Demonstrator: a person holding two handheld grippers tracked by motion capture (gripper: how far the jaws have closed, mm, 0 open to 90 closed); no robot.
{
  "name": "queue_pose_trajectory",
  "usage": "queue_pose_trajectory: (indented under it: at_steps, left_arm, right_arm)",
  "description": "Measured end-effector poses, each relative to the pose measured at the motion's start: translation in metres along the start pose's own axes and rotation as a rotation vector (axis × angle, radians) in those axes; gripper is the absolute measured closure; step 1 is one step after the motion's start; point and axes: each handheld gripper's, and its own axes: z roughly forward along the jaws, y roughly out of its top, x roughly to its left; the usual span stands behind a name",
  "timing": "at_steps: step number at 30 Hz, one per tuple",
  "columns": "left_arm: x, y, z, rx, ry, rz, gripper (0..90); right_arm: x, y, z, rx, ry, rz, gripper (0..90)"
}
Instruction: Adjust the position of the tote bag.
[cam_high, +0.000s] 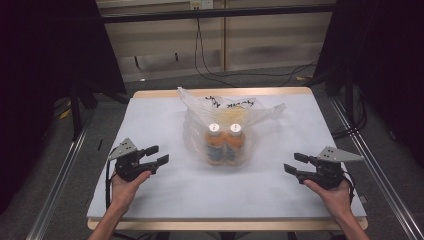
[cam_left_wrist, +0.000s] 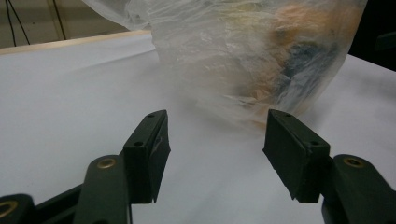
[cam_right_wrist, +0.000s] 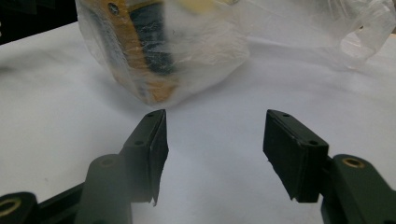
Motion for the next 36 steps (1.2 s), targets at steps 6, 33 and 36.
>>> queue_pose_trajectory:
  at_steps: [6,33,36]
  left_arm:
    - [0.004,0.007,0.009,0.013,-0.009,0.004,39.5]
    - [0.014,0.06,0.047,-0.028,-0.079,0.026,39.7]
    - [0.017,0.067,0.051,-0.032,-0.077,0.026,38.7]
  right_arm:
    - [-0.006,0.006,0.001,-0.007,0.003,0.012,38.4]
    - [-0.031,0.053,0.041,-0.031,0.009,0.012,32.5]
    - [-0.035,0.059,0.044,-0.031,0.008,0.011,30.5]
